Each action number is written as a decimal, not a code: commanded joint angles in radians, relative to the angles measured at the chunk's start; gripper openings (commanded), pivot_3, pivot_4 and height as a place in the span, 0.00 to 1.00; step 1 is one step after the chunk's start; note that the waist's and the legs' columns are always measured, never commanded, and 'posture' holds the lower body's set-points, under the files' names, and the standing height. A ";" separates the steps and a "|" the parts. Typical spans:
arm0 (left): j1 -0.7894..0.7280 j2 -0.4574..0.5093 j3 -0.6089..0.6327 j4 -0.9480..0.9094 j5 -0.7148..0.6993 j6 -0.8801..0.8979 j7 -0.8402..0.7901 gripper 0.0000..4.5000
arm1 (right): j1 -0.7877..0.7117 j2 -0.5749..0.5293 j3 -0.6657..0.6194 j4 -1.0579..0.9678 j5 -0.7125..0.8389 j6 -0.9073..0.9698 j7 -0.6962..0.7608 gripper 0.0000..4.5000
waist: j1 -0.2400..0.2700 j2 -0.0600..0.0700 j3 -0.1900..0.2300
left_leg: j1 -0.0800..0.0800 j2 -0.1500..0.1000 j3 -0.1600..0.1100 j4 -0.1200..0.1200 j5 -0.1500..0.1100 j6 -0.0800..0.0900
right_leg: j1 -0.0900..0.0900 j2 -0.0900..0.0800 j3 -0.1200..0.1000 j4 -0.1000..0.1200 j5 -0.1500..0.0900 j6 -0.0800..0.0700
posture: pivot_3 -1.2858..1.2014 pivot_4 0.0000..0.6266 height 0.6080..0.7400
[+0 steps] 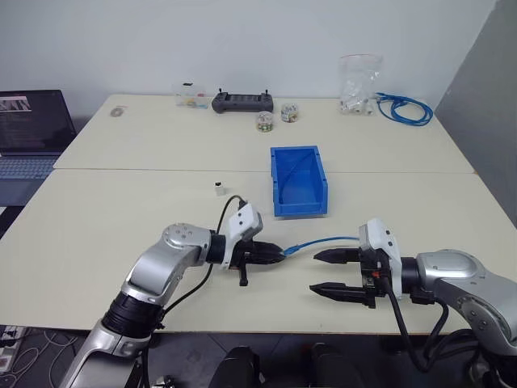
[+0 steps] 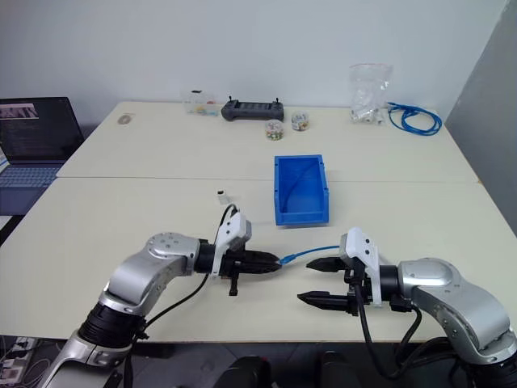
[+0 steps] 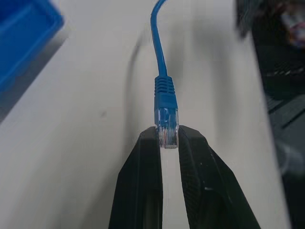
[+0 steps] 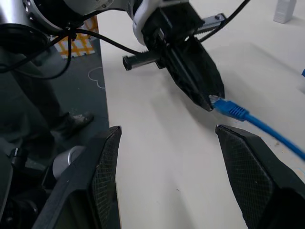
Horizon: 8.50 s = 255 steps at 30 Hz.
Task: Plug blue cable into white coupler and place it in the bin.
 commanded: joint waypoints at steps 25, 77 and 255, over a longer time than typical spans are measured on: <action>-0.076 0.000 0.202 -0.007 -0.480 0.405 0.065 0.05 | -0.043 0.298 -0.123 0.117 0.372 0.054 -0.278 0.74 | -0.005 0.000 0.001 | 0.000 0.000 0.000 -0.001 0.000 0.000 | -0.001 0.000 0.001 0.000 -0.001 -0.002 | 0.52 0.24 1.00; 0.293 0.103 0.298 -0.206 -0.011 -0.042 0.583 0.99 | -0.095 0.245 -0.087 0.224 0.300 -0.036 -0.227 0.01 | -0.007 0.001 0.002 | -0.008 0.001 0.003 -0.002 0.000 0.000 | -0.013 0.000 0.004 0.003 0.000 -0.006 | 0.52 0.24 1.00; -0.118 -0.101 -0.261 0.423 0.443 -0.389 0.002 0.18 | -0.308 0.297 0.502 0.613 -0.526 -0.161 0.057 0.00 | -0.010 0.000 -0.032 | 0.016 -0.002 -0.001 -0.004 -0.001 0.000 | 0.012 0.000 0.001 0.000 -0.005 -0.001 | 0.52 0.24 1.00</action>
